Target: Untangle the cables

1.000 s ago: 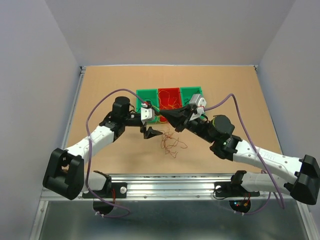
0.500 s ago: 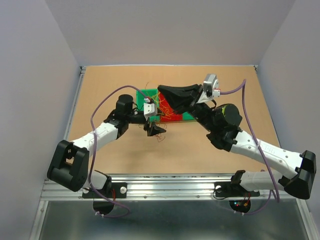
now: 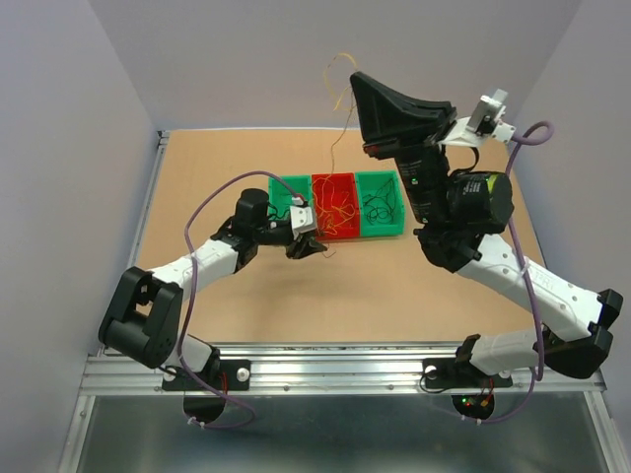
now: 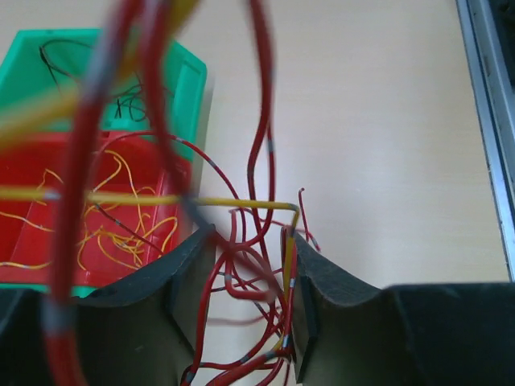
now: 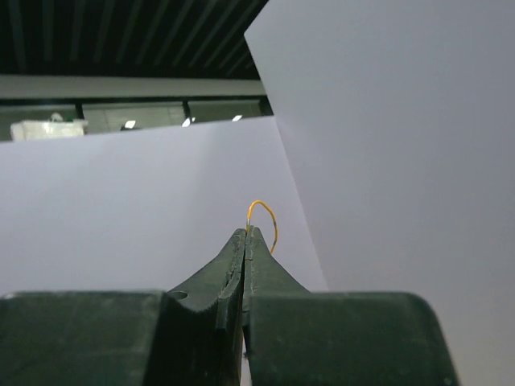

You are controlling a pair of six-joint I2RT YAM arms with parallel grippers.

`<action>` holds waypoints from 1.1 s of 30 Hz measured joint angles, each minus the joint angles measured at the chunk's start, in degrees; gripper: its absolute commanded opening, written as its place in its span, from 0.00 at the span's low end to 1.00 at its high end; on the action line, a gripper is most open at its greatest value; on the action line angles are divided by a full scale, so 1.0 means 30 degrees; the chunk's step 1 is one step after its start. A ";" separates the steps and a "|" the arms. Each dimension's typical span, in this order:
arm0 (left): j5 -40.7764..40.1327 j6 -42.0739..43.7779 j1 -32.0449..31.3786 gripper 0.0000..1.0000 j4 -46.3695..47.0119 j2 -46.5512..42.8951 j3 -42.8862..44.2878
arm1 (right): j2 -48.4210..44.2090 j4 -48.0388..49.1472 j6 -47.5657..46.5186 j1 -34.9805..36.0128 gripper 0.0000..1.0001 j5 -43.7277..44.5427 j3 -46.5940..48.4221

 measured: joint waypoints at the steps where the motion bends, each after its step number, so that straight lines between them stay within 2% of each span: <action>1: -0.0255 0.0321 -0.0007 0.48 -0.0270 0.0175 0.0000 | 0.0022 -0.0015 -0.0007 0.0000 0.01 0.0262 0.0415; 5: -0.1158 0.1086 0.0000 0.48 -0.0984 0.0372 0.0000 | -0.0138 0.0007 -0.0051 0.0000 0.01 0.1290 0.1545; 11: -0.1741 0.1574 0.0750 0.48 -0.2237 -0.0036 0.0000 | -0.1792 -0.0095 -0.0219 0.0000 0.00 0.2674 0.0940; 12: -0.1792 0.1610 0.0991 0.42 -0.2310 -0.0226 0.0000 | -0.2477 -0.0036 -0.0277 0.0000 0.01 0.2973 0.0277; 13: -0.1858 0.1676 0.1719 0.04 -0.2295 -0.0750 0.0000 | -0.3504 -0.0189 -0.0328 0.0000 0.00 0.3585 -0.0685; 19: -0.1632 0.0117 0.5202 0.03 -0.1916 -0.1851 0.0597 | -1.0601 -0.2317 0.0291 0.0000 0.01 0.6521 -0.7249; 22: -0.1566 -0.0204 0.5333 0.00 -0.1974 -0.1851 0.0787 | -1.5089 -0.3228 0.1020 0.0000 0.00 0.7453 -1.1176; 25: -0.1858 -0.0597 0.5326 0.00 -0.2091 -0.1843 0.0787 | -1.7704 -0.4685 0.1486 0.0000 0.01 0.8910 -1.3923; 28: -0.1967 -0.0801 0.5384 0.00 -0.2084 -0.1851 0.0787 | -1.7245 -0.7373 0.1945 -0.0007 0.01 0.9683 -1.4360; 31: -0.1960 -0.0729 0.5391 0.00 -0.2127 -0.2025 0.0780 | -1.5300 -0.9894 0.2718 0.0000 0.03 0.9282 -1.4644; 32: -0.1858 -0.0597 0.5391 0.00 -0.2229 -0.2251 0.0743 | -1.4360 -1.0732 0.2936 0.0000 0.06 0.8939 -1.4936; 33: -0.1727 -0.0430 0.5391 0.00 -0.2346 -0.2441 0.0721 | -1.3318 -1.1664 0.3286 0.0000 0.22 0.8291 -1.5416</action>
